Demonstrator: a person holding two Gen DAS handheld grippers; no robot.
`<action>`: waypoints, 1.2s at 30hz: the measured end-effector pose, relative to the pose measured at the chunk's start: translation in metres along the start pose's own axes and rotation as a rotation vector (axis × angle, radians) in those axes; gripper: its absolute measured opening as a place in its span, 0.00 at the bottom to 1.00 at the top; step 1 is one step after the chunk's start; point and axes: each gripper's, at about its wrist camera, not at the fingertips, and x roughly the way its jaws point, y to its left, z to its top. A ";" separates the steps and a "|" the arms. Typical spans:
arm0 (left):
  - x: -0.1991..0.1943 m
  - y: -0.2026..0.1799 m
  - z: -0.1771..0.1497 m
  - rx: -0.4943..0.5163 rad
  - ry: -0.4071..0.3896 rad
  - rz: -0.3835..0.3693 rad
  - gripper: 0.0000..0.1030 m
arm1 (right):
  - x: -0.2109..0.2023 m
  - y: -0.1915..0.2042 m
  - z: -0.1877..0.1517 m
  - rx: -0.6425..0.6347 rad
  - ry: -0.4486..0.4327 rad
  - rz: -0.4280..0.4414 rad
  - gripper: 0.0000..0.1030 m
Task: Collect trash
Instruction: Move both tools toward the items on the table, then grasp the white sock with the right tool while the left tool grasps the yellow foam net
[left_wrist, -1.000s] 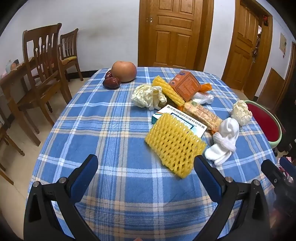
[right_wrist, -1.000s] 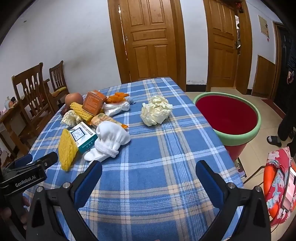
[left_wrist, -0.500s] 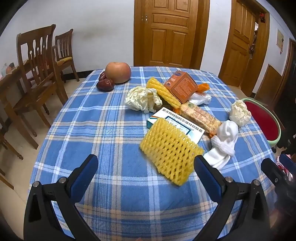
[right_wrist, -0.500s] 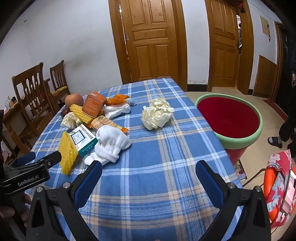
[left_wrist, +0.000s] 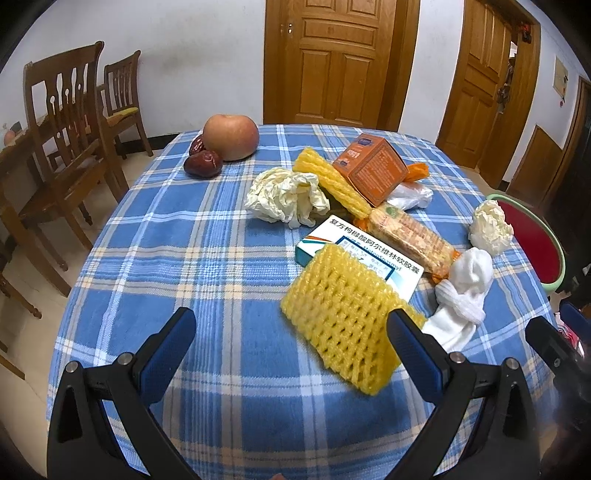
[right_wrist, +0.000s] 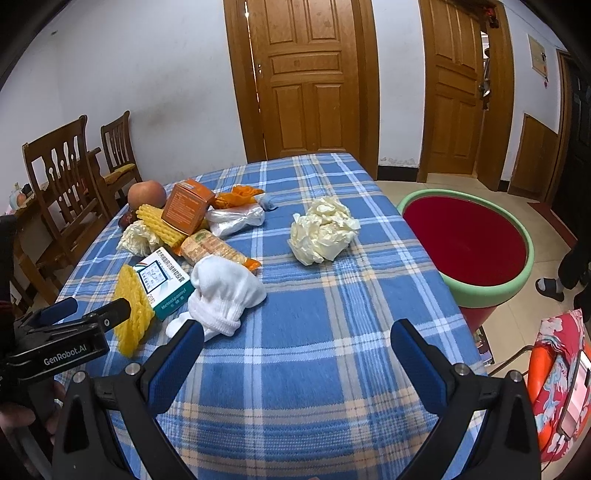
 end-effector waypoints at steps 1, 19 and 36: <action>0.000 0.001 0.000 0.001 0.001 -0.002 0.99 | 0.001 0.000 0.000 -0.001 0.002 0.001 1.00; 0.013 0.000 0.004 -0.007 0.058 -0.110 0.81 | 0.010 0.005 0.009 0.009 0.016 -0.005 1.00; 0.023 0.011 0.006 -0.013 0.136 -0.394 0.34 | 0.030 0.033 0.017 0.025 0.067 -0.070 0.94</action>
